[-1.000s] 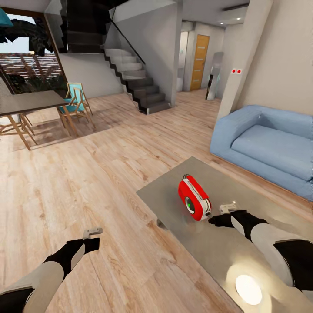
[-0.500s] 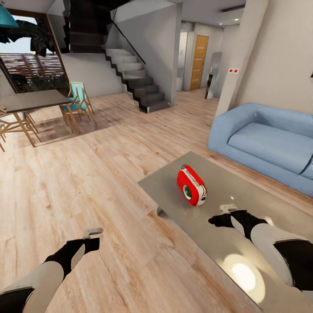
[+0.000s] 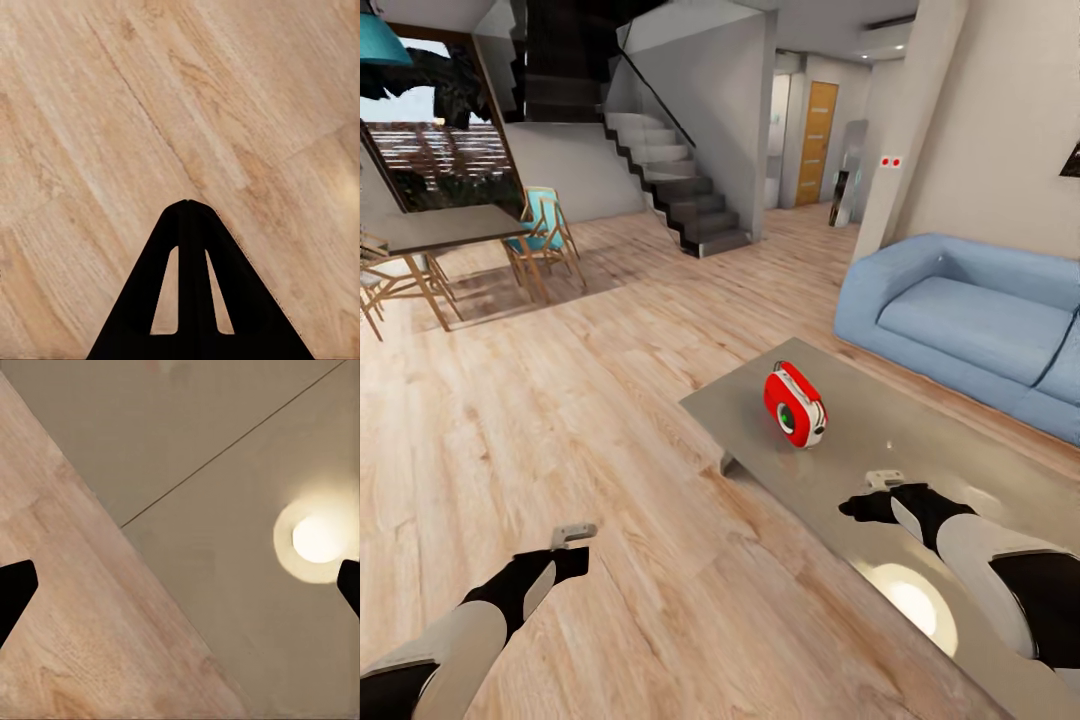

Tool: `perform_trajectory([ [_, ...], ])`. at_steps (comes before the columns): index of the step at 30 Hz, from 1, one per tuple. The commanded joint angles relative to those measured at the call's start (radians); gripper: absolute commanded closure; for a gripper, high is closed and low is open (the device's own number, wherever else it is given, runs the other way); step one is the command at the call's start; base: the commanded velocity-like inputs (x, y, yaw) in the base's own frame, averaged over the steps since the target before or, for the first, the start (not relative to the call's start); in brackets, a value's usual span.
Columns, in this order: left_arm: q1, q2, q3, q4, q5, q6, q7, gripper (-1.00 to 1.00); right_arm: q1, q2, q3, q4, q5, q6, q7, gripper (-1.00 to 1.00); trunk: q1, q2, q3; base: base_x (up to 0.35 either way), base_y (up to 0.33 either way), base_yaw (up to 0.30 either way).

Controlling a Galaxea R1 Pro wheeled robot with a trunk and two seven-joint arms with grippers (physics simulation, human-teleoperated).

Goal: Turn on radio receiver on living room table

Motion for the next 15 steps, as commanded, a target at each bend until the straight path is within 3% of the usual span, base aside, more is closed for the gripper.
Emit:
perform_trajectory([
  [1, 0.000, 0.000, 0.000, 0.000, 0.000, 0.000, 0.000, 1.00, 0.000, 0.000, 0.000, 0.000, 0.000, 0.000, 0.000, -1.00, 0.000, 0.000, 0.000, -0.275, 0.000, 0.000],
  [11, 0.000, 0.000, 0.000, 0.000, 0.000, 0.000, 0.000, 1.00, 0.000, 0.000, 0.000, 0.000, 0.000, 0.000, 0.000, -1.00, 0.000, 0.000, 0.000, -0.250, 0.000, 0.000],
  [15, 0.000, 0.000, 0.000, 0.000, 0.000, 0.000, 0.000, 1.00, 0.000, 0.000, 0.000, 0.000, 0.000, 0.000, 0.000, -1.00, 0.000, 0.000, 0.000, -0.123, 0.000, 0.000],
])
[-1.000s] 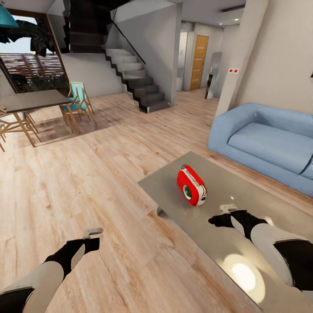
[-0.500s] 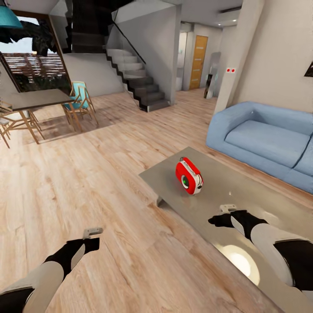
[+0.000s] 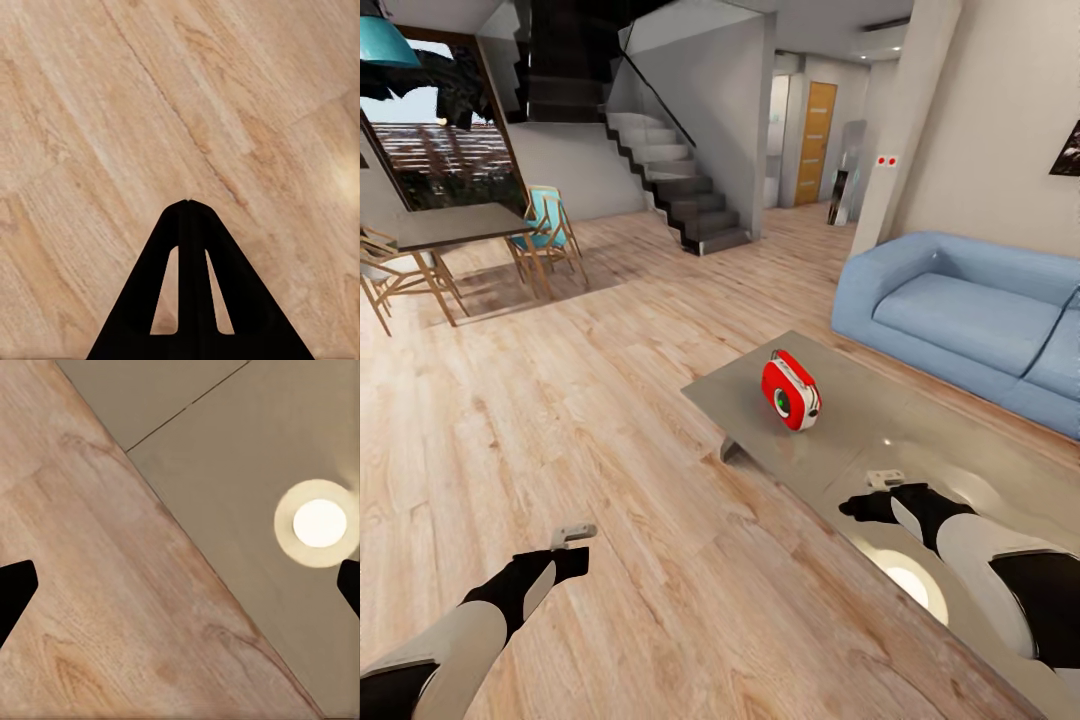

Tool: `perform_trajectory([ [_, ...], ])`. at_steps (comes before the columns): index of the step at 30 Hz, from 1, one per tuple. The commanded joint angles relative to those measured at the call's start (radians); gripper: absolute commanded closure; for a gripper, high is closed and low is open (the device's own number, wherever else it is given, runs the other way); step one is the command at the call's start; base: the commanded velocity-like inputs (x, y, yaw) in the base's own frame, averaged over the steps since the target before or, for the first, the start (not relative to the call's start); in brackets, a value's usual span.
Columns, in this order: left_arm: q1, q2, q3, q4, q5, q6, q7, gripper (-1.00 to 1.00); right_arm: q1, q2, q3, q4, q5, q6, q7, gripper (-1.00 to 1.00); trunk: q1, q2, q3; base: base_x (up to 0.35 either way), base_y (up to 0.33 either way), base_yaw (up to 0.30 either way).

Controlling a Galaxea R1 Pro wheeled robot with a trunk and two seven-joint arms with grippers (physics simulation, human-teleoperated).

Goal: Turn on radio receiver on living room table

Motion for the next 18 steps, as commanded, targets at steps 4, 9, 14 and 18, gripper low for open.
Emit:
perform_trajectory([
  [4, 0.000, 0.000, 0.000, 0.000, 0.000, 0.000, 0.000, 1.00, 0.000, 0.000, 0.000, 0.000, 0.000, 0.000, 0.000, -1.00, 0.000, 0.000, 0.000, -0.032, 0.000, 0.000],
  [9, 0.000, 0.000, 0.000, 0.001, 0.001, 0.000, 0.000, 1.00, 0.001, 0.002, 0.000, 0.000, 0.000, 0.000, 0.000, -1.00, 0.000, 0.000, 0.000, -0.008, 0.000, 0.000],
  [14, 0.000, -0.001, 0.000, 0.001, 0.001, 0.000, 0.000, 1.00, 0.016, 0.004, 0.000, 0.000, 0.000, 0.000, 0.000, -1.00, 0.000, 0.000, 0.000, -0.001, 0.000, 0.000],
  [18, 0.000, -0.001, 0.000, 0.005, 0.001, 0.000, 0.000, 1.00, 0.021, 0.007, 0.000, 0.000, -0.001, 0.000, 0.000, -1.00, 0.000, 0.000, 0.000, 0.000, 0.000, 0.000],
])
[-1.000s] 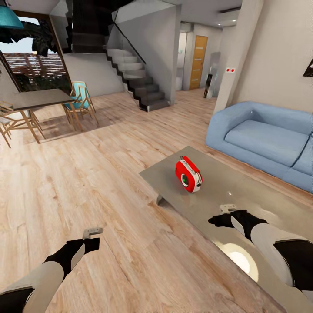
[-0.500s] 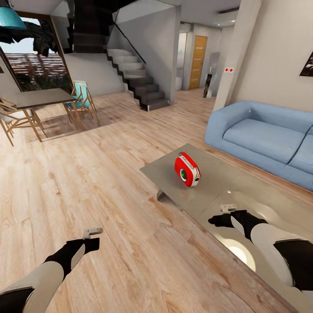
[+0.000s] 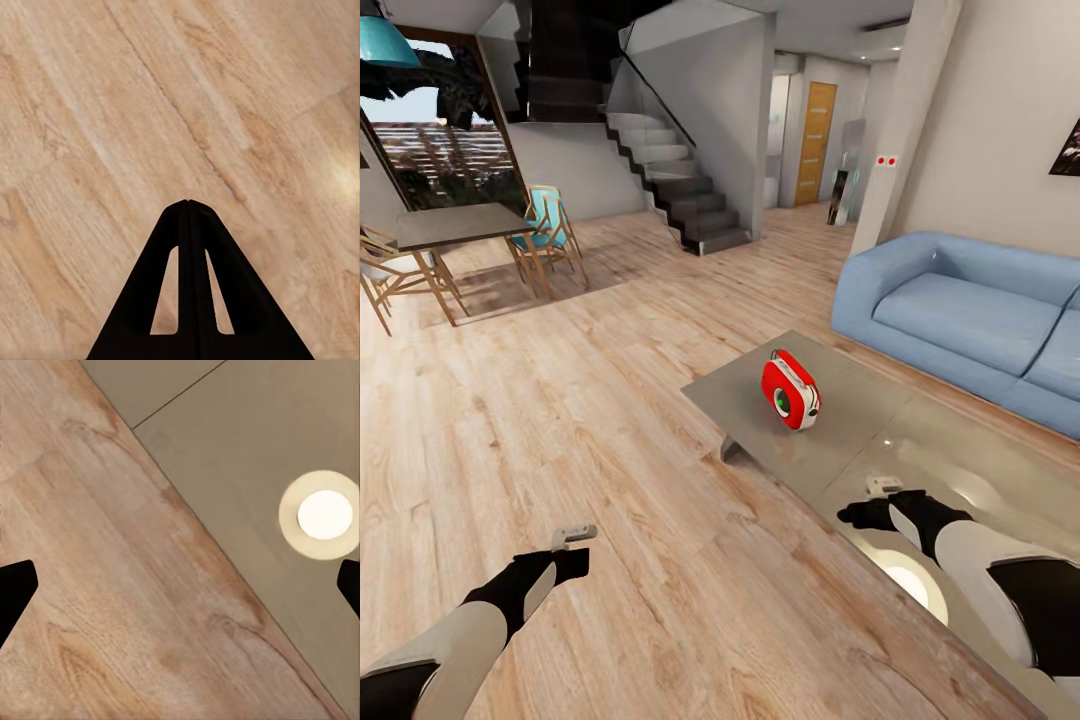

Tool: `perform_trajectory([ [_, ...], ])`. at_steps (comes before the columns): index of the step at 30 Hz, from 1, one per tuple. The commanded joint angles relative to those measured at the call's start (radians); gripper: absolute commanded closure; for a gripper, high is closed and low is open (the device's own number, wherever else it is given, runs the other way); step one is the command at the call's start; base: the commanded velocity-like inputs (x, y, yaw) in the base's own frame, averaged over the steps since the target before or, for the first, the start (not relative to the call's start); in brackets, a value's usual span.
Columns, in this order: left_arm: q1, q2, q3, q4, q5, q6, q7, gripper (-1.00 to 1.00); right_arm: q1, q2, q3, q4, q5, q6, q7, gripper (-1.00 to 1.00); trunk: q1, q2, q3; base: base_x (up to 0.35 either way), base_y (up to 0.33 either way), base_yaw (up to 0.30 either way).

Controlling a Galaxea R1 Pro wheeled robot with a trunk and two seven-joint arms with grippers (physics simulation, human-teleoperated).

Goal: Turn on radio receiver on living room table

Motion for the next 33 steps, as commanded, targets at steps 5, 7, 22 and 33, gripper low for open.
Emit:
perform_trajectory([
  [5, 0.000, 0.000, 0.000, 0.012, -0.001, 0.000, 0.000, 1.00, 0.001, 0.002, 0.000, 0.000, 0.000, 0.000, -0.001, -1.00, 0.000, 0.000, 0.000, 0.000, 0.000, 0.000],
  [7, 0.000, 0.000, 0.000, 0.014, -0.001, 0.000, 0.000, 1.00, 0.002, 0.003, 0.000, 0.000, 0.000, 0.000, -0.001, -1.00, 0.000, 0.000, 0.000, 0.000, 0.000, 0.000],
  [22, 0.000, 0.000, 0.000, 0.016, -0.001, 0.000, 0.000, 1.00, 0.005, 0.024, 0.000, 0.000, -0.001, 0.000, -0.001, -1.00, 0.000, 0.000, 0.000, 0.000, 0.000, 0.000],
  [33, 0.000, 0.000, 0.000, 0.016, -0.001, 0.000, 0.000, 1.00, 0.023, 0.036, 0.000, 0.000, -0.001, -0.002, 0.000, -1.00, 0.000, 0.000, 0.000, 0.000, 0.000, 0.000],
])
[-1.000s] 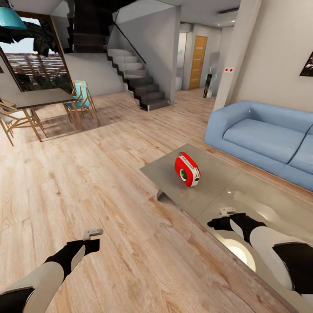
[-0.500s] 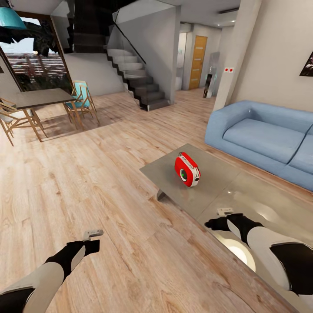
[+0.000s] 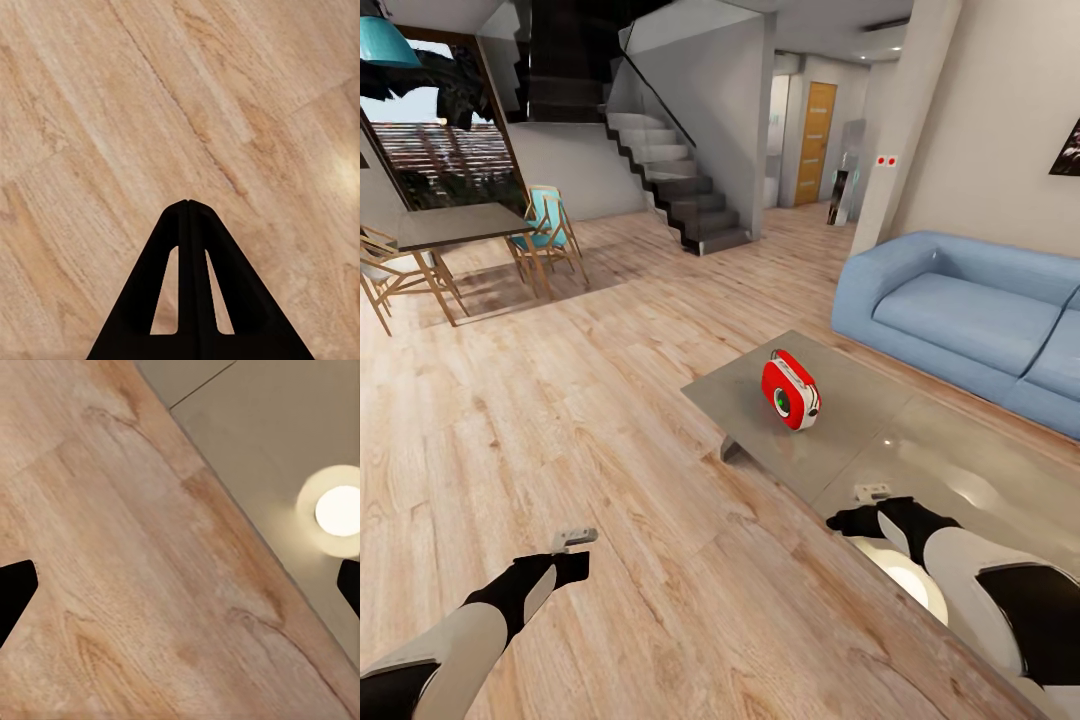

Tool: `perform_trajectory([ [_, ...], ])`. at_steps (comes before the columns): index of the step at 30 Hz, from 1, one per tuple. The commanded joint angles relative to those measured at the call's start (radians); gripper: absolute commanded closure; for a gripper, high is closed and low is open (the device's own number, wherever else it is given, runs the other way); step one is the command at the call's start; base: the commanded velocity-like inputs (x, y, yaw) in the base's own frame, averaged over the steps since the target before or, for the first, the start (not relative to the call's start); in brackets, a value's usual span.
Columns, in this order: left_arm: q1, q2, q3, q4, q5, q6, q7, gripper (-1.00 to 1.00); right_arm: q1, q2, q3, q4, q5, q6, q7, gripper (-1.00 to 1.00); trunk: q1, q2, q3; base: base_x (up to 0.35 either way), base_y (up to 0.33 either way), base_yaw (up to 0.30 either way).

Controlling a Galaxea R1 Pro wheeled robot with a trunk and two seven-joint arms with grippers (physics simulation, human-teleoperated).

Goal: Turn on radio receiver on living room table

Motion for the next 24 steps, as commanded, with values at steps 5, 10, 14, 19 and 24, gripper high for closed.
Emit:
perform_trajectory([
  [5, 0.000, 0.000, 0.000, 0.000, 0.000, 0.000, 0.000, 1.00, 0.001, 0.014, 0.000, 0.000, 0.000, -0.001, 0.000, -1.00, 0.000, 0.000, 0.000, 0.000, 0.000, 0.000],
  [10, 0.000, 0.000, 0.000, 0.000, 0.000, 0.000, 0.000, 1.00, 0.001, 0.019, 0.000, 0.000, 0.000, -0.001, 0.000, -1.00, 0.000, 0.000, 0.000, 0.000, 0.000, 0.000],
  [14, 0.000, 0.000, 0.000, 0.000, 0.001, 0.000, 0.000, 1.00, 0.001, 0.024, 0.000, 0.000, 0.000, -0.001, 0.000, -1.00, 0.000, 0.000, 0.000, 0.000, 0.000, 0.000],
  [19, 0.000, -0.001, 0.000, 0.000, 0.001, 0.000, 0.000, 1.00, 0.005, 0.036, 0.000, 0.000, 0.000, -0.001, 0.000, -1.00, 0.000, 0.000, 0.000, 0.000, 0.000, 0.000],
  [24, 0.000, -0.001, 0.000, 0.000, 0.001, 0.000, 0.000, 1.00, 0.013, 0.050, 0.001, 0.000, 0.001, -0.001, 0.000, -1.00, 0.000, 0.000, 0.000, 0.000, 0.000, 0.000],
])
